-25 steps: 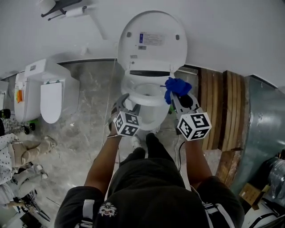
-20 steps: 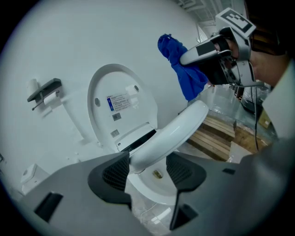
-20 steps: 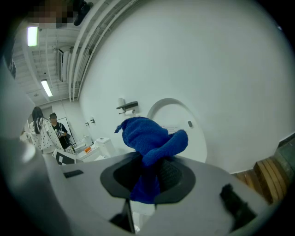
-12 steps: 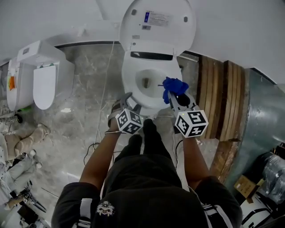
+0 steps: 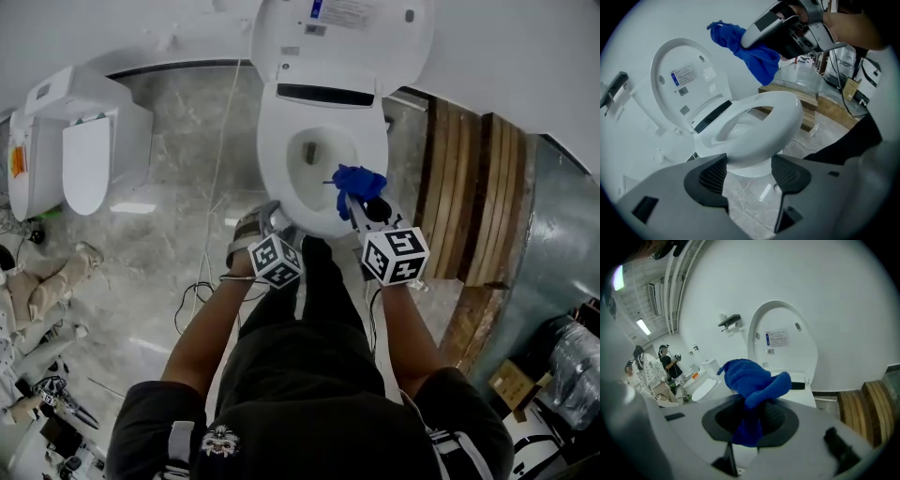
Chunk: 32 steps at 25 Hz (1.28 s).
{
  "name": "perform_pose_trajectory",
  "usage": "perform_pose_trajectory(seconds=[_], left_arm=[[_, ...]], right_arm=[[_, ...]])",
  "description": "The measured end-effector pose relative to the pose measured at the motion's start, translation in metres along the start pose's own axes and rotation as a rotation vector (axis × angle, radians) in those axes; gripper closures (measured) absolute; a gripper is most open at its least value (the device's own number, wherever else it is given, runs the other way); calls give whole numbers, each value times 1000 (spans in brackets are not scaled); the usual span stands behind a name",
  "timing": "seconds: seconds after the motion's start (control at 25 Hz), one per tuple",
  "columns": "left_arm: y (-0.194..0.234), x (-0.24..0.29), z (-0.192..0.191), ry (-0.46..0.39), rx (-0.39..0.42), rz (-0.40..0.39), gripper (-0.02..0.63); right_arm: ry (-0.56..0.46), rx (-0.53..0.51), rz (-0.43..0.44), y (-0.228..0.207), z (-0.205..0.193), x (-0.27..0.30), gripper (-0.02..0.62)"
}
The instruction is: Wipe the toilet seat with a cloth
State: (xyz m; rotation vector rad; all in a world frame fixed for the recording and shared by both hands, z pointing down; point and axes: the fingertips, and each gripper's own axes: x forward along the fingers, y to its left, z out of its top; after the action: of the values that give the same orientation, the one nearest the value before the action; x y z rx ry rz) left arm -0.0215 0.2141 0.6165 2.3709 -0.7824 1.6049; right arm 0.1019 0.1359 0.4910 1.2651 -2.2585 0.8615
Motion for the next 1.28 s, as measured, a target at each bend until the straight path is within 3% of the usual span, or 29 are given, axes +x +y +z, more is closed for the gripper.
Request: perform_pose_trajectory(seconds=[0.36,0.6,0.76,0.92,1.08,1.28], left_arm=[[-30,35,-34,85,10,-173,318],[-43,67,-55,125,-138,-327,318],[-45,91,-65,150,-305,-423,323],[-49,120,-77,196,-371,-421,333],[-51,146,-91,258,-340,-375,351],[-54,172,-100,324,-364,-351,354]], right_arm=[[121,14,47,3,-45,38,515],[172,16,53,-5,-68,54,515],[201,16,45,-16,-80,63,515],[222,21,37,-25,-92,71,515],[235,28,36,-30,-104,78,515],[263,45,31,-38,-123,84,515]])
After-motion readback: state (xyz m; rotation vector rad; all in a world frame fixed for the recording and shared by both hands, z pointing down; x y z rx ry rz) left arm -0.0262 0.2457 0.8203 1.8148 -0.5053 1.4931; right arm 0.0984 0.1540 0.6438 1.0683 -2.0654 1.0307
